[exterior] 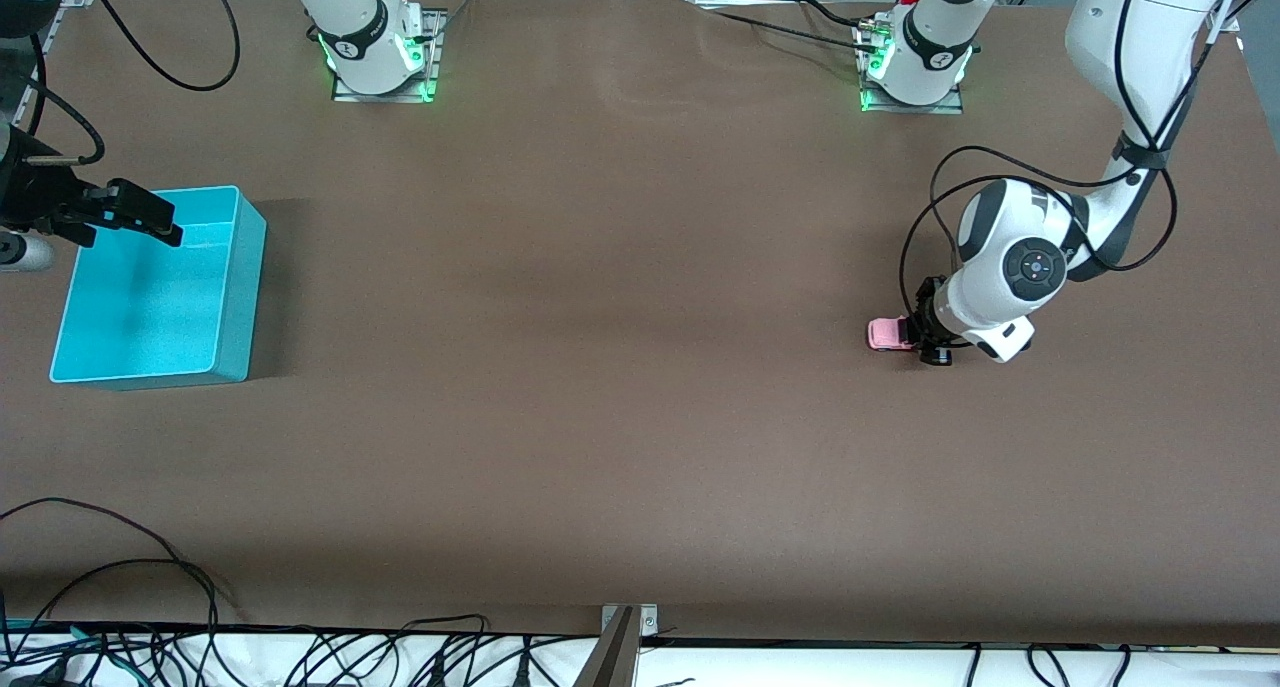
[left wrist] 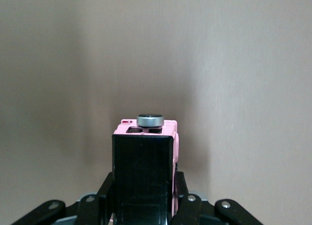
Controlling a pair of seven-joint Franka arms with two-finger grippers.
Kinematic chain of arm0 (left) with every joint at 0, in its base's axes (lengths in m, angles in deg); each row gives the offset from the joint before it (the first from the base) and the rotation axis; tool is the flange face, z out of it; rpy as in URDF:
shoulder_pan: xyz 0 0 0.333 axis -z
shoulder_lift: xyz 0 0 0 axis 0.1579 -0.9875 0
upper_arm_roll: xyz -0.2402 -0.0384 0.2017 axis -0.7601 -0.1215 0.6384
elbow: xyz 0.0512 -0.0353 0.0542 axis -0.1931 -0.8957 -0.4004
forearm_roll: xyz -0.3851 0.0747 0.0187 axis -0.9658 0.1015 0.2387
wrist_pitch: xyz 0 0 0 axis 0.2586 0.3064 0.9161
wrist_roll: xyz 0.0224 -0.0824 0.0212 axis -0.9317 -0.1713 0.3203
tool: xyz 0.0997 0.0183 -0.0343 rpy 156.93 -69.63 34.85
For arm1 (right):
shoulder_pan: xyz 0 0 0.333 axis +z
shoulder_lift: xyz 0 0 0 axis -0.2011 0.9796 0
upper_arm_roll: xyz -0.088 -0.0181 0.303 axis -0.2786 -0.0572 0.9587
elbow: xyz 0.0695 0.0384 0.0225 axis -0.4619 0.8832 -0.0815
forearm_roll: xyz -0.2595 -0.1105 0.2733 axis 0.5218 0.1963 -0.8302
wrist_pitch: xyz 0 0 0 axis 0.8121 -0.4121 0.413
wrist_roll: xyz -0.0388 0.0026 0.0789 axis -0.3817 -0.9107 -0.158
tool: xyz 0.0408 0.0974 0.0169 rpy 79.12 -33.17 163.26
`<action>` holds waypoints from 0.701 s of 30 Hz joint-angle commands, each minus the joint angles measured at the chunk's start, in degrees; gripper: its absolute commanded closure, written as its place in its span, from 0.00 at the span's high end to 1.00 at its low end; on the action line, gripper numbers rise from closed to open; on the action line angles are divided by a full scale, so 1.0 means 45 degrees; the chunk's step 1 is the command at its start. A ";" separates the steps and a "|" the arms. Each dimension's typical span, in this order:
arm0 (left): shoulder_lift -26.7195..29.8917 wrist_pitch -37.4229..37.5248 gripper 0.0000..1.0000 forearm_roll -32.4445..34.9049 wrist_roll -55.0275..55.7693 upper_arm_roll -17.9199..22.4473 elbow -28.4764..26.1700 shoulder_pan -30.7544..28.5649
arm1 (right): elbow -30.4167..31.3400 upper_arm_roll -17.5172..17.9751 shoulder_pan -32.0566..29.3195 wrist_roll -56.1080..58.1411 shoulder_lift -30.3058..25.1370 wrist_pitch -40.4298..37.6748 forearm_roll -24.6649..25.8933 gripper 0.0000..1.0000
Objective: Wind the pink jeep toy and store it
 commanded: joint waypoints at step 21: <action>-0.0417 -0.0160 0.29 0.1237 -0.2742 -0.0003 -0.0020 -0.2816 | -0.0159 0.0003 0.0035 0.0075 0.0036 -0.0059 0.0141 1.00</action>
